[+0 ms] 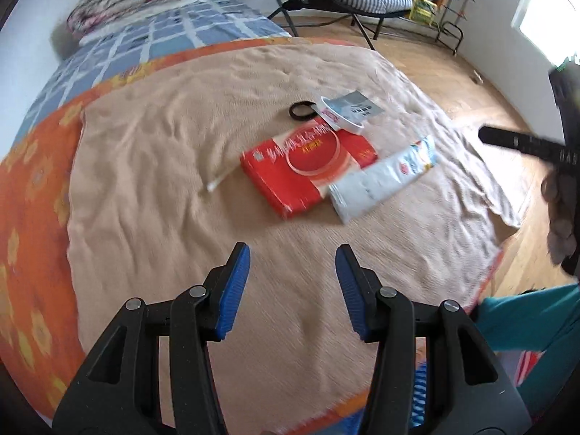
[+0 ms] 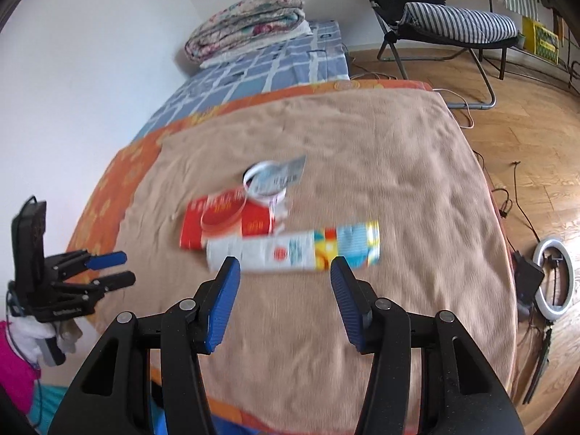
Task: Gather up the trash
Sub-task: 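Move both tools back over the blanket toward the cotton swab and label tag, then grasp the cotton swab with the left tool while the right tool grasps the white label tag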
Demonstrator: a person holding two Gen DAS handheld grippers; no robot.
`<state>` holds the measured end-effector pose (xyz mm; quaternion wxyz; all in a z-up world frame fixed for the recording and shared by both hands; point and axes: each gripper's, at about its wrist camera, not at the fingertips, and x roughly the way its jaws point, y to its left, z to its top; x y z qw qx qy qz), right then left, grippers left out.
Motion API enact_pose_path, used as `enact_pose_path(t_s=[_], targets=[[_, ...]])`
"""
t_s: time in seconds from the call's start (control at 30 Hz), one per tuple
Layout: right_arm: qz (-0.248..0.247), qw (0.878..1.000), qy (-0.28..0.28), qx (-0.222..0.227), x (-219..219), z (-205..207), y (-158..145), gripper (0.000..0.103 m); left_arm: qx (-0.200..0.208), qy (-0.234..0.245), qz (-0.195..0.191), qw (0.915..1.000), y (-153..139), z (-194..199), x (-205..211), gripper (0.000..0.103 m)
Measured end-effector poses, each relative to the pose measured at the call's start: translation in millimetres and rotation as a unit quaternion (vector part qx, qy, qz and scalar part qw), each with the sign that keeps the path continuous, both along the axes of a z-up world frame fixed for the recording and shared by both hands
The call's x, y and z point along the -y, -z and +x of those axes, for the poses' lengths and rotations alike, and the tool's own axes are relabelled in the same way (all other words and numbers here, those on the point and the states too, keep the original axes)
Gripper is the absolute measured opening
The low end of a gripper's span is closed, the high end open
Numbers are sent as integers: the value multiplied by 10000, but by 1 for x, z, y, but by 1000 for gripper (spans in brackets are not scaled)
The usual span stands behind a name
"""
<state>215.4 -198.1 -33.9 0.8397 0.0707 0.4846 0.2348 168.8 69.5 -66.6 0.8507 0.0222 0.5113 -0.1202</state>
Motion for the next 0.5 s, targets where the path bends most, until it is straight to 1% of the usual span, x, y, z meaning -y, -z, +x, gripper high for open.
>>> enact_pose_path(t_s=[0.07,0.17,0.23,0.3,0.37,0.5], targets=[[66,9999,64,-46,-2,16,5,51,-2,94,128,9999,5,12,-1,50],[133,9998,105,-124,-6,33,13,51,-55,244,498,9984,17,35,-5,50],[171,9996,101,-177,-10,45,19,51,-124,275,647,9974,26,48,-10,49],[199,9995,73,-226,-16,55,25,51,-244,297,699,9968,35,61,-14,35],[242,9994,36,-255,-22,65,30,51,-309,345,731,9962,41,71,-18,34],[352,9989,25,-310,-29,82,38,51,-326,502,926,9939,53,86,-19,34]])
